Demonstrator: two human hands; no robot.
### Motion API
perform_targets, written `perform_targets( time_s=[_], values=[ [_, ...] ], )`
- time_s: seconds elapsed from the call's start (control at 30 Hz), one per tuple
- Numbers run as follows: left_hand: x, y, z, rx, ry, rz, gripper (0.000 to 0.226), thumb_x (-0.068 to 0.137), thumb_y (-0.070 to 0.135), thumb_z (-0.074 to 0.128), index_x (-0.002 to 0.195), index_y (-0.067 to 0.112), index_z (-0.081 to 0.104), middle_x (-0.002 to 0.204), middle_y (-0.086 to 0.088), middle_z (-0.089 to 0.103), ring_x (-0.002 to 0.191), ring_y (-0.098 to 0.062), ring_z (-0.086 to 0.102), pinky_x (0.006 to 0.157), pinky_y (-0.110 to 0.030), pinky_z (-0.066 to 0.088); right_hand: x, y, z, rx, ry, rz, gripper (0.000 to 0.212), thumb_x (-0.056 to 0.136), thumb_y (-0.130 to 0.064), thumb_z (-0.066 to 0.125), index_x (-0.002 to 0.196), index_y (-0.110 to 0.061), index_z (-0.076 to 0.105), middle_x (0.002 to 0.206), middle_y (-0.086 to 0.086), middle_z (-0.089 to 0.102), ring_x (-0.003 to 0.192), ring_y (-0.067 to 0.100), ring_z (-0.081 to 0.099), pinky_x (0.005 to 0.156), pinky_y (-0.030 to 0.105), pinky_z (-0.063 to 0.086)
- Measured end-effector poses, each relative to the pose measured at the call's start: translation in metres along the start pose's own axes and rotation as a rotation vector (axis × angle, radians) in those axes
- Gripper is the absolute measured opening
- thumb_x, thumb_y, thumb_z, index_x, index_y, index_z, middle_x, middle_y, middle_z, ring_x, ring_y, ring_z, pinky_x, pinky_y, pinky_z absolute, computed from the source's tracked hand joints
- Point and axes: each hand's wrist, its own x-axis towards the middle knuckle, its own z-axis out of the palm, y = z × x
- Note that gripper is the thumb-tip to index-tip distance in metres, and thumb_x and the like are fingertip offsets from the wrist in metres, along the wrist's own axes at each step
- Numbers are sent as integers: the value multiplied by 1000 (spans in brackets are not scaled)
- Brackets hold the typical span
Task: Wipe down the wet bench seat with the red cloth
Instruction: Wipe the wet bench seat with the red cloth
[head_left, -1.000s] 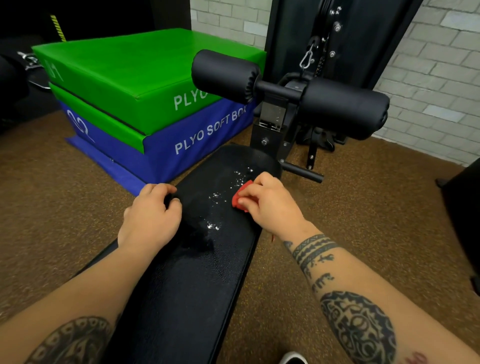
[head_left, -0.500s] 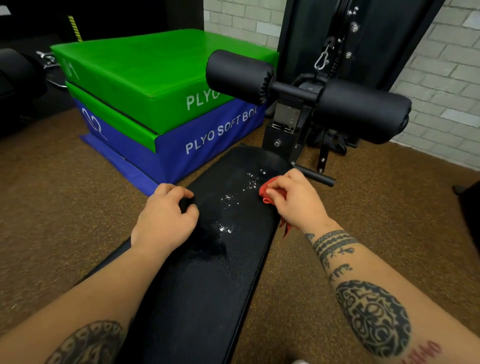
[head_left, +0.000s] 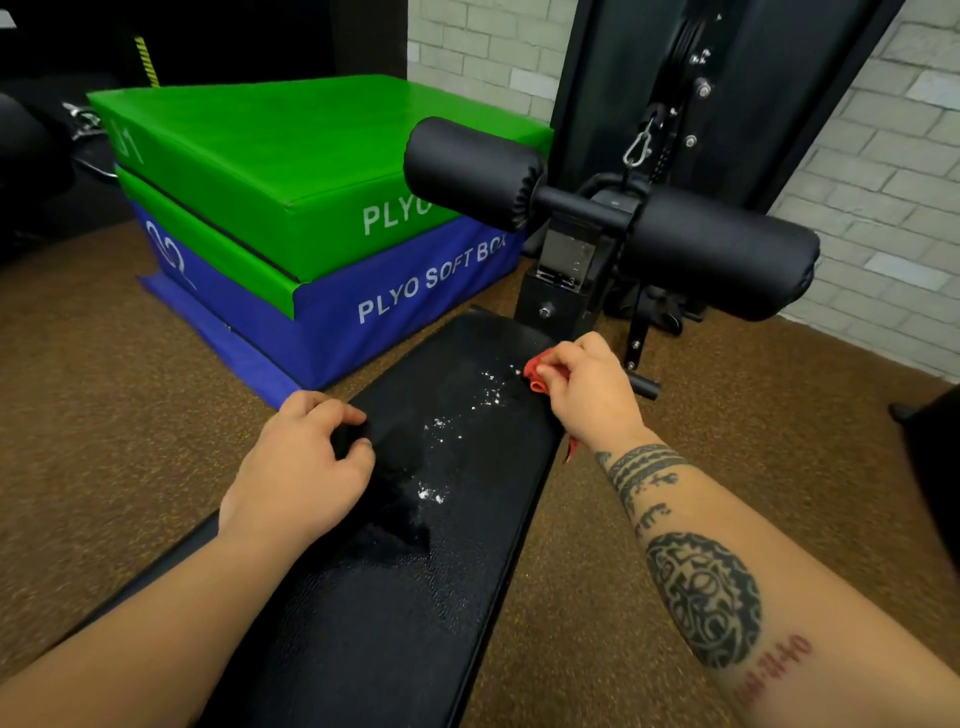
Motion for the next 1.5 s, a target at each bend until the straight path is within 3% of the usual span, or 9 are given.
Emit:
perform_targets(
  time_s=[0.23, 0.4, 0.47, 0.6, 0.77, 0.87, 1.03, 1.13, 1.5],
  values=[
    [0, 0, 0, -11, 12, 4, 27, 84, 40, 62, 111, 36, 64, 120, 16, 47, 113, -18, 55, 93, -43, 49, 43, 12, -10, -139, 43, 307, 24, 99, -31, 54, 112, -14, 65, 120, 15, 48, 113, 40, 51, 96, 43, 44],
    [0, 0, 1, -9, 23, 9, 25, 85, 39, 62, 110, 36, 64, 120, 17, 47, 113, -18, 55, 92, -42, 49, 45, 0, 0, -44, -84, 42, 19, 92, -35, 64, 102, -21, 70, 104, 3, 50, 104, 26, 56, 95, 36, 46],
    [1, -1, 1, -7, 33, 14, 26, 84, 39, 62, 109, 36, 64, 118, 18, 46, 113, -18, 55, 92, -42, 49, 52, 2, 9, -76, -107, 57, 20, 92, -37, 64, 103, -21, 69, 104, 5, 50, 104, 30, 57, 95, 38, 47],
    [1, -1, 2, -8, 30, 25, 24, 83, 40, 62, 108, 38, 64, 111, 22, 42, 111, -18, 56, 94, -42, 49, 75, 11, 20, -78, -76, 188, 25, 94, -39, 62, 105, -18, 65, 116, 14, 51, 108, 39, 57, 97, 41, 47],
    [1, 1, 1, -17, 38, 7, 24, 83, 38, 63, 107, 37, 64, 114, 20, 45, 110, -18, 57, 93, -42, 49, 83, 32, 20, 34, 78, 469, 24, 93, -38, 60, 103, -18, 69, 122, 19, 60, 111, 33, 60, 99, 34, 45],
    [1, 2, 0, -15, 43, 12, 23, 84, 36, 63, 108, 35, 64, 111, 21, 43, 111, -17, 56, 91, -40, 47, 77, 32, 12, 183, 185, 499, 19, 91, -38, 59, 96, -22, 68, 114, 15, 66, 104, 28, 63, 92, 29, 46],
    [0, 5, 0, 1, 32, -6, 24, 86, 36, 63, 109, 35, 64, 112, 20, 41, 111, -18, 55, 86, -36, 44, 34, 19, 16, 313, 133, 507, 12, 96, -32, 59, 90, -22, 64, 110, 12, 66, 93, 22, 59, 83, 24, 40],
    [1, 5, -1, 10, 24, -16, 26, 87, 35, 62, 112, 33, 64, 114, 17, 43, 114, -18, 54, 84, -34, 40, 0, 5, 19, 430, 202, 577, 14, 97, -28, 56, 83, -24, 57, 109, 11, 63, 95, 22, 60, 91, 32, 47],
    [-13, 7, -15, -174, 77, 73, 37, 81, 14, 56, 116, 21, 68, 131, -1, 58, 123, -23, 54, 106, -32, 39, -137, -78, 7, 571, 139, 589, 16, 97, -27, 57, 81, -25, 58, 107, 7, 62, 94, 19, 60, 93, 34, 47]
  ],
)
